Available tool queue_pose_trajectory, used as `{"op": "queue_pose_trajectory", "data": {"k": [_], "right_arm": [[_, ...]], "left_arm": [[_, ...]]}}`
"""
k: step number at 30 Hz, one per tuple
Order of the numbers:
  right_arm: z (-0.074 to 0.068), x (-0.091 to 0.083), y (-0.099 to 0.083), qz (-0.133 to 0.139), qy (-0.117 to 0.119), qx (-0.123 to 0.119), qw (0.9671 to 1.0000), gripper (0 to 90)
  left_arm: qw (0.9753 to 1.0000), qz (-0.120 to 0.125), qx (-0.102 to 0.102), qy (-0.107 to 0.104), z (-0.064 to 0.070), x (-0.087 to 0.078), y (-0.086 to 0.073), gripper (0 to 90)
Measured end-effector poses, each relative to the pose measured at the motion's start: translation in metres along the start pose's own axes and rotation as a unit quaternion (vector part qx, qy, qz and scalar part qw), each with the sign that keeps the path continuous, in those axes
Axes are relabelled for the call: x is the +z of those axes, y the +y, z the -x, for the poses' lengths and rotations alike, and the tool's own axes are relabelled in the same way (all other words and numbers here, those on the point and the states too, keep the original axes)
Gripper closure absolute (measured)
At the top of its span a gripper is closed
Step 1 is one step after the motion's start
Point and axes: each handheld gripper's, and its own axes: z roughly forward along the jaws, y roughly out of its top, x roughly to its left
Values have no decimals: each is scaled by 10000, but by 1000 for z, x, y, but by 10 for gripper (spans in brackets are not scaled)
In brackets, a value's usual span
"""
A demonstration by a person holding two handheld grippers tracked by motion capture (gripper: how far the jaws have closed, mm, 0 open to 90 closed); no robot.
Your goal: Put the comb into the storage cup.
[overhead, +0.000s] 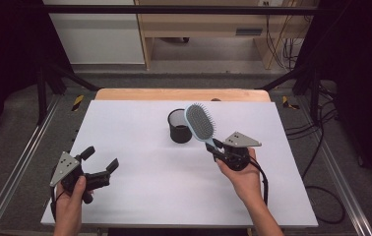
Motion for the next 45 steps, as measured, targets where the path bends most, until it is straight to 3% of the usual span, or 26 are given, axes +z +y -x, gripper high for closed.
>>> {"op": "queue_pose_trajectory", "data": {"k": [5, 10, 13, 19, 26, 34, 43, 45], "right_arm": [[-3, -1, 0, 253, 17, -3, 9997, 695], [-8, -2, -1, 435, 18, -33, 9990, 695], [-13, 0, -3, 514, 23, 52, 9987, 695], [-20, -1, -3, 660, 35, 82, 9978, 695], [-22, -2, -3, 796, 52, 94, 9968, 695], [-31, 1, -3, 928, 118, 53, 9956, 695], [-39, 4, -4, 1023, 187, -38, 9946, 695], [-40, 4, -4, 1031, 191, -43, 9945, 695]], "left_arm": [[9999, -29, 26, -132, 10, 9, 5, 14], [9993, -91, 184, -327, 29, 27, 15, 16], [9986, 125, 115, -503, 45, 42, 27, 16], [9967, 94, 270, -755, 67, 63, 46, 17], [9951, 36, 190, -965, 84, 75, 57, 17], [9928, 47, -163, -1182, 96, 84, 69, 17], [9910, 46, -316, -1302, 106, 92, 78, 19], [9910, -4, -268, -1312, 111, 94, 80, 20]]}}
